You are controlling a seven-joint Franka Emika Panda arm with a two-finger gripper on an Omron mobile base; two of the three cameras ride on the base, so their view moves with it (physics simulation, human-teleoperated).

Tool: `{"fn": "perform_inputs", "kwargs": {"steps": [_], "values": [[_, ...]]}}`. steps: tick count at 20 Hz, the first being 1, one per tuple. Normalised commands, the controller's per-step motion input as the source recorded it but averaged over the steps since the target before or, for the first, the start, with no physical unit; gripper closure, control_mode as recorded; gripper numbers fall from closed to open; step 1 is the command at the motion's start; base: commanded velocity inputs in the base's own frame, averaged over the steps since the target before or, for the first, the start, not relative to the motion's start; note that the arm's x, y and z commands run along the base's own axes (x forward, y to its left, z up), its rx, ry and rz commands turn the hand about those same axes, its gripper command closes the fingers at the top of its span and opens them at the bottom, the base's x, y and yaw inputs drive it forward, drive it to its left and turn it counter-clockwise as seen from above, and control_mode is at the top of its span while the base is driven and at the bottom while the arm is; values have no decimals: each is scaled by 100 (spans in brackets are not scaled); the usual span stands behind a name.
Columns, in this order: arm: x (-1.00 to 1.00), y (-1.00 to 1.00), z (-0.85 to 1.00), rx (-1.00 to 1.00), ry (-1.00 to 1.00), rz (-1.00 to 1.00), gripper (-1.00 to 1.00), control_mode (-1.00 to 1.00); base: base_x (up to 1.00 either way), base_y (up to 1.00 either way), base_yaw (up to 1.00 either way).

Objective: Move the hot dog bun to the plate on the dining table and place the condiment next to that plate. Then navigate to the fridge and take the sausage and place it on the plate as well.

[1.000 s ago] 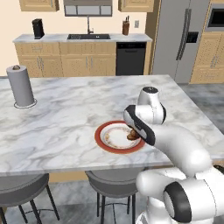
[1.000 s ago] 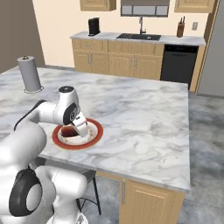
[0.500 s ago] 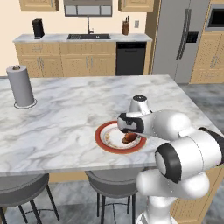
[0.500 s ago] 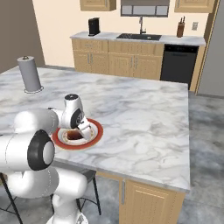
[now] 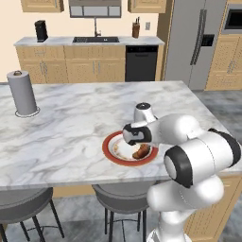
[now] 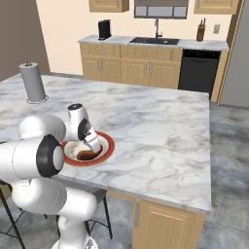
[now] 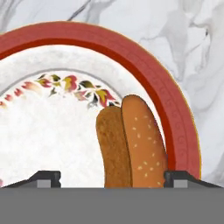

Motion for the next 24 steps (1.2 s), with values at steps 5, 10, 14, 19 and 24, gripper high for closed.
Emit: {"fn": "perform_inputs", "kwargs": {"steps": [5, 10, 14, 19, 24], "values": [[-9, 2, 58, -3, -13, 0, -100, -100, 0, 0, 0], [-92, -10, 100, 2, -11, 0, -100, -100, 0, 0, 0], [-100, -26, 100, 5, 0, 0, -100, -100, 0, 0, 0], [-95, -39, 84, 3, 12, 3, -100, -100, 0, 0, 0], [-78, -53, 7, 0, 18, 13, -100, -100, 0, 0, 0]]}}
